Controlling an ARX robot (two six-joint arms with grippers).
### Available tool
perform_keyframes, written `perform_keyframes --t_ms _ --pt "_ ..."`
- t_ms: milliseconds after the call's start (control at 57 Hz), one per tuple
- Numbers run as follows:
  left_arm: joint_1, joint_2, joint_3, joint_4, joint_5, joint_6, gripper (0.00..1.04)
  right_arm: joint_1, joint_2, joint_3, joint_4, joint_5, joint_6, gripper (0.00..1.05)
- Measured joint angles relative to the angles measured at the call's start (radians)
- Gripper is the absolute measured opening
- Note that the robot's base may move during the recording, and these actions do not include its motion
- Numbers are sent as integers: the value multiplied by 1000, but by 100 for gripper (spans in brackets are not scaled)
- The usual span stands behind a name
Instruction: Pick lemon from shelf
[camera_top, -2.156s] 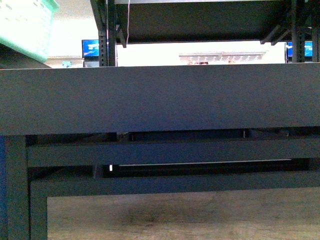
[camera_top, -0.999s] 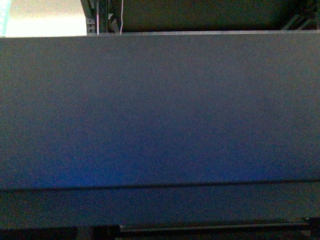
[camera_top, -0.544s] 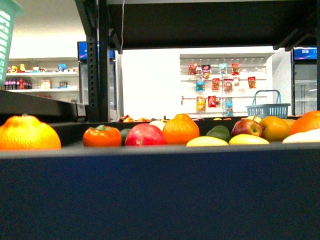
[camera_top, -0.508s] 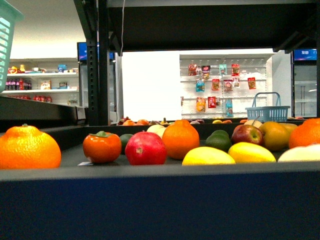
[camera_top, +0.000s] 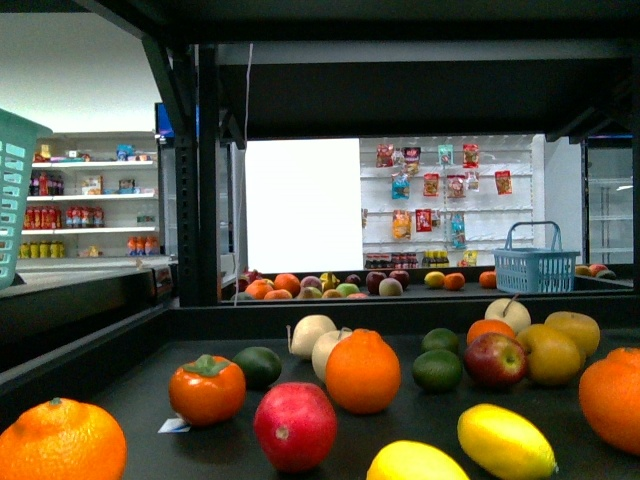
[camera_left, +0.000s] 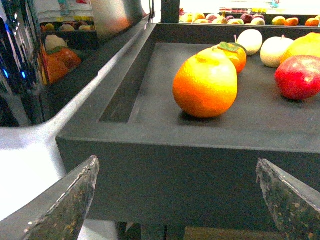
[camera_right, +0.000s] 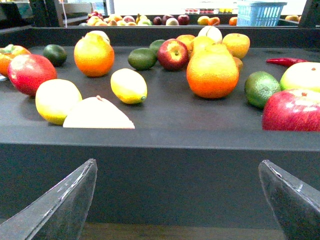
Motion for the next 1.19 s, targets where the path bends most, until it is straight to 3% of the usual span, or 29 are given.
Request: perform_keyframes --t_ms 1192 --pt "0 0 0 0 0 0 97 0 0 0 0 1 0 97"
